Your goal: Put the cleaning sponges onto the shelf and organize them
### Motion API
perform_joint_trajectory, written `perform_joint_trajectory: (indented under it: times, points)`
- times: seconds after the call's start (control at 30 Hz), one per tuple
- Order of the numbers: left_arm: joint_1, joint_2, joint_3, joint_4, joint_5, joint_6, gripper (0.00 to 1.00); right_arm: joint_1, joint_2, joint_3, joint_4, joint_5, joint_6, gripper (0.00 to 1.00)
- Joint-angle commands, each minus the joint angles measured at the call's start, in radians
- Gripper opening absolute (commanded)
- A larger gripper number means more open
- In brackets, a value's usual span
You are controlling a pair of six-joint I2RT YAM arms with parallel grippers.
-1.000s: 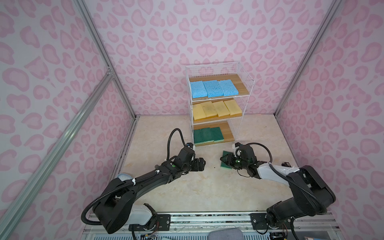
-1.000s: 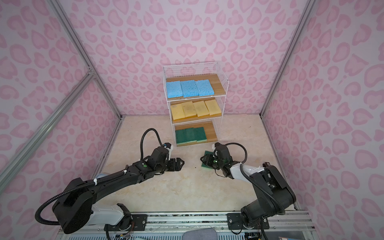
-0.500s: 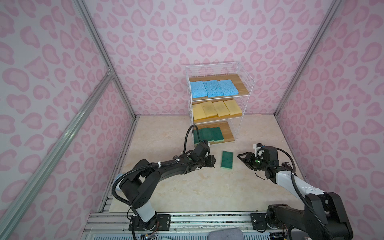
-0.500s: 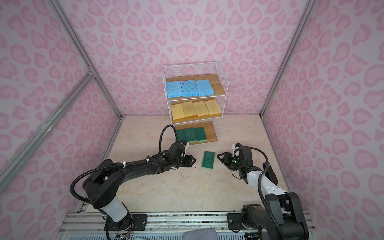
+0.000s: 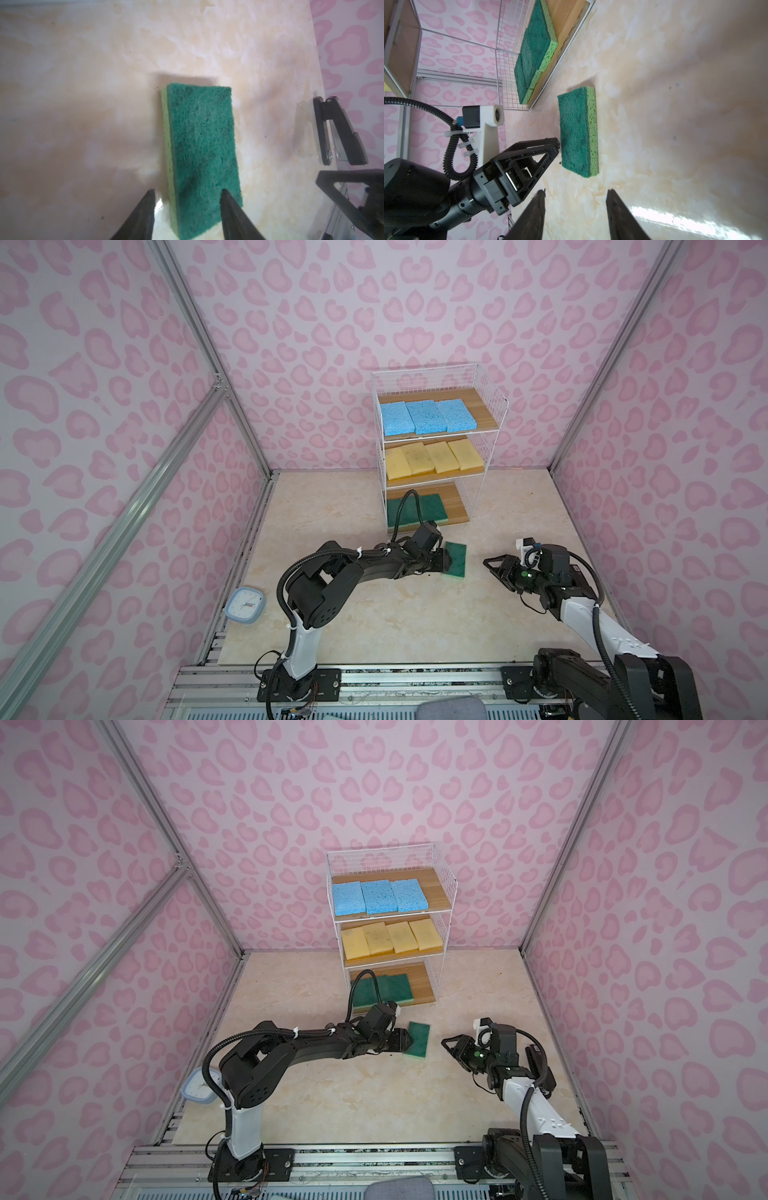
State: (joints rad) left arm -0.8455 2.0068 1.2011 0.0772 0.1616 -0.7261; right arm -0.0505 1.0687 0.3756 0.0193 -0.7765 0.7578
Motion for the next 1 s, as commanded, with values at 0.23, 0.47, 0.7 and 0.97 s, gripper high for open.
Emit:
perform_joint_trajectory:
  times: [0.23, 0.47, 0.7, 0.97]
  points:
    - [-0.017, 0.092, 0.081, 0.038, 0.024, -0.046, 0.33, -0.012, -0.035, -0.008, -0.035, -0.044, -0.018, 0.49]
    - [-0.017, 0.054, 0.057, 0.053, 0.016, -0.07, 0.04, -0.014, -0.074, -0.029, -0.033, -0.049, 0.001, 0.5]
    - [-0.003, -0.076, 0.027, 0.058, -0.004, -0.113, 0.04, -0.014, -0.164, -0.077, 0.067, -0.041, 0.145, 0.53]
    - [0.02, -0.146, 0.023, 0.107, -0.095, -0.309, 0.04, 0.048, -0.456, -0.269, 0.308, 0.225, 0.494, 0.57]
